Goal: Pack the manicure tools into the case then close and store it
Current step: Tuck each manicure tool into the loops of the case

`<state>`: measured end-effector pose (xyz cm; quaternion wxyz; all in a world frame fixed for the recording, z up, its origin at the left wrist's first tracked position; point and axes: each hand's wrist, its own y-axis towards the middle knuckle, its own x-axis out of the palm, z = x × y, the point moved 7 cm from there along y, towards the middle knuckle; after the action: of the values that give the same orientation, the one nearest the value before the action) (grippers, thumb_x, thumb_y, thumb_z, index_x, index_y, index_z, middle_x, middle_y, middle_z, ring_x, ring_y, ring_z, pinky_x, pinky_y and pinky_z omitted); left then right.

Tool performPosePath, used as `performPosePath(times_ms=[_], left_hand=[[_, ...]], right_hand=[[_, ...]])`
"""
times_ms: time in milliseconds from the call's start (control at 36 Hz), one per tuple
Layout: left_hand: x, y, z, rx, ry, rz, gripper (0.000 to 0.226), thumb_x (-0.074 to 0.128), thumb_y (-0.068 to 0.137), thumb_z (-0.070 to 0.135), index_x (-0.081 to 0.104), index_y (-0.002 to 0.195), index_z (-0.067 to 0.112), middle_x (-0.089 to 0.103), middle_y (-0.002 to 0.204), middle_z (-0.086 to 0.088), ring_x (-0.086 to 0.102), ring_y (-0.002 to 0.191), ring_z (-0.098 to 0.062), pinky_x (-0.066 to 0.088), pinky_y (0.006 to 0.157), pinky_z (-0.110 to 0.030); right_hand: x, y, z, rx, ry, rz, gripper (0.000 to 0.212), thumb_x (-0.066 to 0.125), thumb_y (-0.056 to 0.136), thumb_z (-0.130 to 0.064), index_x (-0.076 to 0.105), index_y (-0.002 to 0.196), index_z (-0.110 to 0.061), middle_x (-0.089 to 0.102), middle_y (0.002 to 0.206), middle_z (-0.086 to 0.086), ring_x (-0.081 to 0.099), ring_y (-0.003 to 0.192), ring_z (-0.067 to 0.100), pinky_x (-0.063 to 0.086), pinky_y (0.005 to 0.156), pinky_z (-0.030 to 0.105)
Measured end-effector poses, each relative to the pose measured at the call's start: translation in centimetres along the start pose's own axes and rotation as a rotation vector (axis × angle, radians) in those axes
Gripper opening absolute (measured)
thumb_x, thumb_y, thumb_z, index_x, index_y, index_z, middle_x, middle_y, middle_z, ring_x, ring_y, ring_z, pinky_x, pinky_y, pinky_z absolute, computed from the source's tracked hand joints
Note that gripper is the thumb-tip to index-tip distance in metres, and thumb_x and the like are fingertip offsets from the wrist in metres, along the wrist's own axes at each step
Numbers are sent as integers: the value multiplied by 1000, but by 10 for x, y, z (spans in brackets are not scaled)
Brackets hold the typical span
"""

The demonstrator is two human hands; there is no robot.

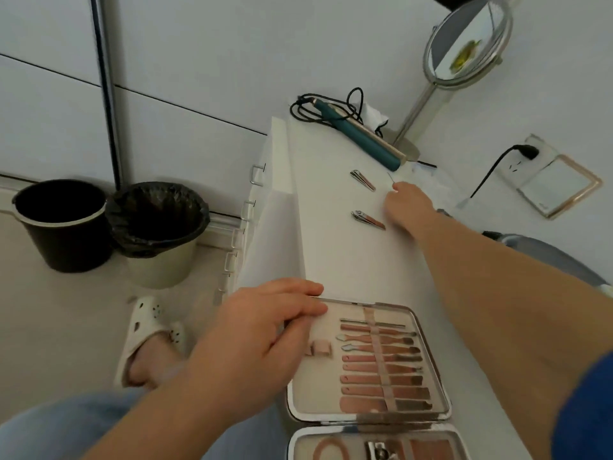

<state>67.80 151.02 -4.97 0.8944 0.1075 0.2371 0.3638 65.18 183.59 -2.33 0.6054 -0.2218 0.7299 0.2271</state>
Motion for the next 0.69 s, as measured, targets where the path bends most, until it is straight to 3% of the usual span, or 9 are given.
performPosePath(times_ms=[111,250,528,611,694], left_hand=[[-1,0,-5,-5,-13,19,27,50,76,24,73,89,27,53,103,36,49,103,15,34,83,2],[-1,-1,-7,-17,-12,62,24,52,75,21,73,86,25,59,102,28,51,103,12,38,84,-2],[3,-4,-8,-74,30,18,33,42,76,31,70,94,31,49,101,39,48,106,11,39,92,-13],[3,-4,-8,-93,15,26,32,43,75,31,70,93,30,47,99,41,48,105,10,38,93,-14],[3,-4,-6,-85,38,25,22,51,84,23,71,93,28,48,98,39,49,104,8,36,90,-9]], right_hand=[[7,12,1,21,-48,-74,49,25,97,-25,21,145,-16,20,153,5,21,139,26,14,113,36],[7,13,-2,9,-129,-73,42,23,96,-19,42,131,-7,42,140,16,39,127,33,30,107,44],[-5,-21,-4,-27,-161,33,37,30,92,-9,52,122,-2,50,132,18,45,120,34,33,100,35],[-11,-39,-5,-36,-159,51,35,35,89,-7,54,118,-4,53,127,17,48,116,33,36,95,34],[-16,-56,-2,-30,-144,79,30,40,85,-9,57,109,-4,58,117,16,53,106,32,38,77,31]])
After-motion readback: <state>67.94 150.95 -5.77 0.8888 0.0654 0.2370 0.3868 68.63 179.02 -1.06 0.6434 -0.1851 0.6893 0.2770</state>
